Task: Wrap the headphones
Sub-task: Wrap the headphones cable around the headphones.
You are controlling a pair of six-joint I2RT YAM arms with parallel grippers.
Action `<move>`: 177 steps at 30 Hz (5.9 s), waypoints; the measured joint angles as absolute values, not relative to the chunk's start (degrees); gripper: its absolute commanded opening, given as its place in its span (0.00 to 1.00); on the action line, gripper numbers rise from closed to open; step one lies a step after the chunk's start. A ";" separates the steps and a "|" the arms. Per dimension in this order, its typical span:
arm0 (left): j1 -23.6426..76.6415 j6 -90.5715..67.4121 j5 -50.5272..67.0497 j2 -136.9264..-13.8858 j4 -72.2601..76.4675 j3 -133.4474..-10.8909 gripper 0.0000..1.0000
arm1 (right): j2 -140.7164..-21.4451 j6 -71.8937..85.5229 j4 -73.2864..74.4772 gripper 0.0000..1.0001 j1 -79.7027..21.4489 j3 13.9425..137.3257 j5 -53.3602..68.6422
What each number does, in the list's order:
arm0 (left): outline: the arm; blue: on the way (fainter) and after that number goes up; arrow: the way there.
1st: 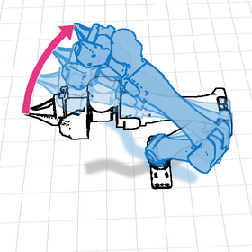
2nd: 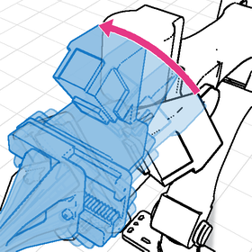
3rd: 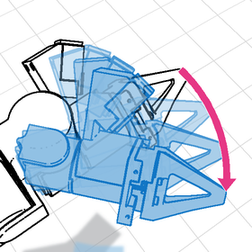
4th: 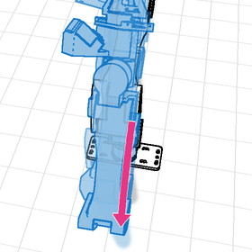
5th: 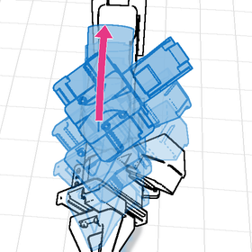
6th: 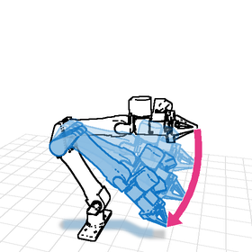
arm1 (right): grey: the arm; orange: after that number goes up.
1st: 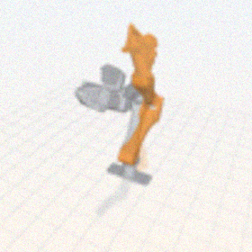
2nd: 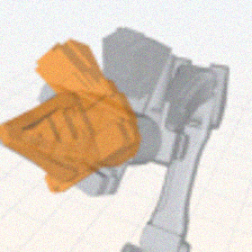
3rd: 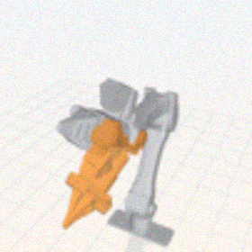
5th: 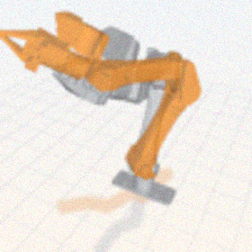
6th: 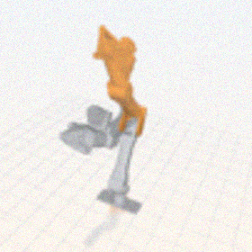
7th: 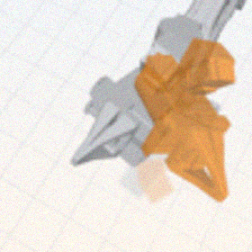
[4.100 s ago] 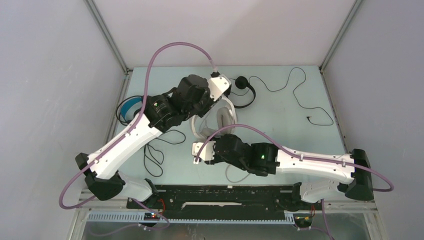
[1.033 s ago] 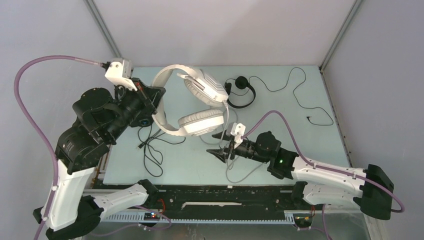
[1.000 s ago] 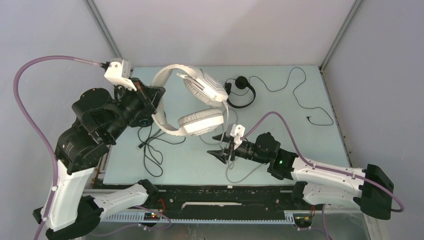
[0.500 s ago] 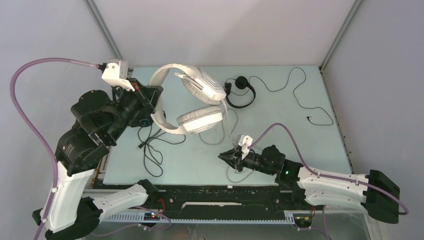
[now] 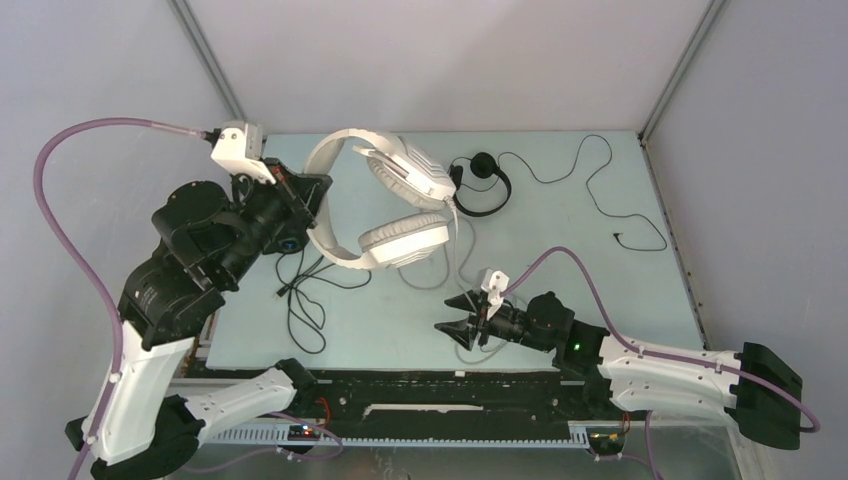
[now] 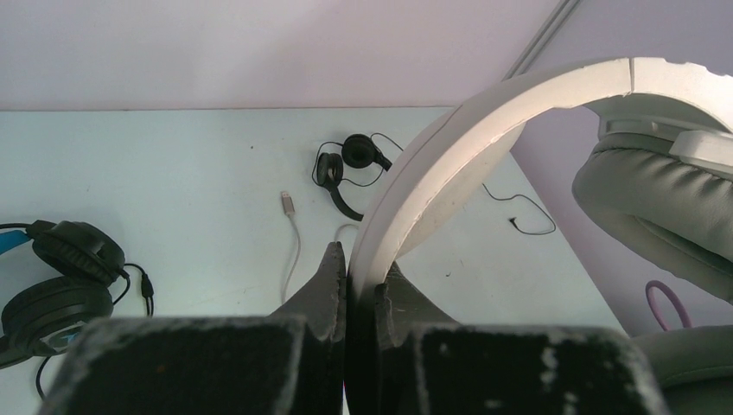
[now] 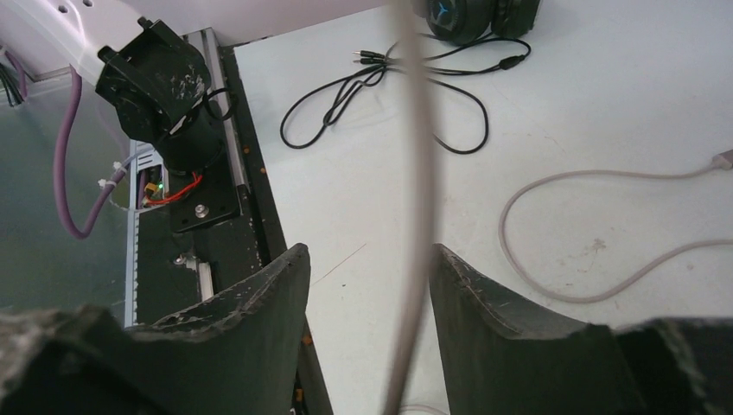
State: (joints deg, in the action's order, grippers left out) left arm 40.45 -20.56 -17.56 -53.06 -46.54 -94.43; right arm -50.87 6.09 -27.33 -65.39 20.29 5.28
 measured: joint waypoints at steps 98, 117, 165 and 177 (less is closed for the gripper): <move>37.34 -14.57 44.38 -50.43 -40.05 -70.46 0.00 | -55.86 3.73 -27.81 0.00 -46.85 27.70 16.10; 40.40 -8.49 35.97 -49.76 -44.12 -67.70 0.00 | -54.92 5.74 -22.20 0.00 -46.06 30.94 17.15; 44.86 -16.60 -42.17 -55.48 -48.38 -68.66 0.00 | -72.23 41.80 -9.69 0.21 -56.18 59.64 37.43; 41.23 -27.24 -43.53 -48.38 -41.30 -68.58 0.00 | -72.23 28.99 -4.36 0.21 -62.26 59.83 23.53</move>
State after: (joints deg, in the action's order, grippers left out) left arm 41.23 -27.24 -43.53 -48.38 -41.30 -68.58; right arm -72.23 28.99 -4.36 -62.26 59.83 23.53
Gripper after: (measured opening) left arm 0.094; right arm 0.207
